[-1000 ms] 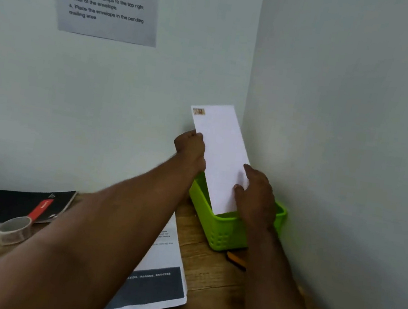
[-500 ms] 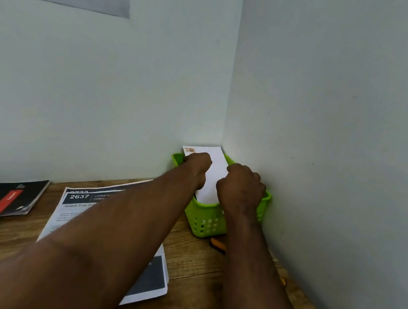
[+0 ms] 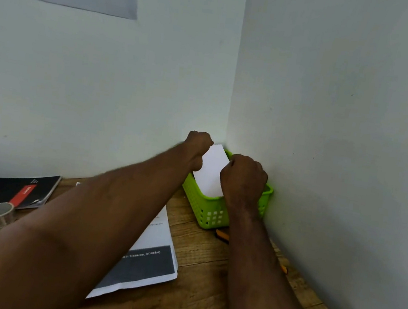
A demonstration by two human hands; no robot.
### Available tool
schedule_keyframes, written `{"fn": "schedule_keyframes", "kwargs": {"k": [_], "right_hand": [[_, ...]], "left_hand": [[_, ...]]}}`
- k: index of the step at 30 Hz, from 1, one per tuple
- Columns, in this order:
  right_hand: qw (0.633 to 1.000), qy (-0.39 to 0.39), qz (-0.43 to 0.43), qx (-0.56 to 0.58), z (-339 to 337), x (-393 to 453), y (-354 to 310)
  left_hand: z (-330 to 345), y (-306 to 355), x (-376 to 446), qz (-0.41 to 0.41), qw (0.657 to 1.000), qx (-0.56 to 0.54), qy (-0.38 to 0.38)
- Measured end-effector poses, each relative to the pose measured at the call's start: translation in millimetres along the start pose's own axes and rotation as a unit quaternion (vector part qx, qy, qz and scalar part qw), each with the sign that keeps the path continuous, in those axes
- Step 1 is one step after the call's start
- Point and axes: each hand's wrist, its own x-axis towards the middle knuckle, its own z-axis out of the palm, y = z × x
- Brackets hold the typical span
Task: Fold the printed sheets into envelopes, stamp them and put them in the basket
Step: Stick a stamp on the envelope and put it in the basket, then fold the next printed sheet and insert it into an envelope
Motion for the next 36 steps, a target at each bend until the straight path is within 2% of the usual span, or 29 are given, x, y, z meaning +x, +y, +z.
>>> {"fn": "schedule_keyframes", "kwargs": {"k": [2,5,9,12,14,16,19,21,24,28,31,36], "right_hand": [[0.999,0.03,-0.03,0.014,0,-1,-7],[0.991,0.038,-0.121,0.033,2,-8,-27],[0.961,0.002,-0.269,0.065,11,-32,-65],[0.938,-0.043,-0.335,0.076,20,-51,-89],[0.929,-0.112,-0.336,0.105,26,-67,-98],[0.916,-0.214,-0.326,0.091,40,-85,-101],[0.853,-0.395,-0.334,0.073,56,-101,-97],[0.825,-0.451,-0.333,0.076,58,-102,-95],[0.818,-0.477,-0.293,0.129,52,-98,-93],[0.8,-0.501,-0.29,0.158,56,-96,-93],[0.802,-0.492,-0.284,0.185,60,-94,-92],[0.814,-0.471,-0.25,0.228,66,-94,-90]], "left_hand": [[-11,-4,7,0.01,1.0,-0.023,-0.006],[-36,-8,-5,0.051,0.998,-0.029,0.002],[-95,-32,-23,0.145,0.976,0.138,0.082],[-151,-62,-45,0.156,0.948,0.265,0.085],[-183,-79,-54,0.151,0.919,0.355,0.082],[-205,-91,-65,0.141,0.888,0.427,0.094],[-226,-107,-74,0.141,0.855,0.49,0.097],[-234,-114,-76,0.165,0.832,0.519,0.104],[-244,-116,-70,0.177,0.812,0.545,0.109],[-248,-118,-67,0.152,0.792,0.585,0.091],[-250,-121,-62,0.132,0.782,0.603,0.085],[-251,-122,-57,0.157,0.76,0.622,0.104]]}}
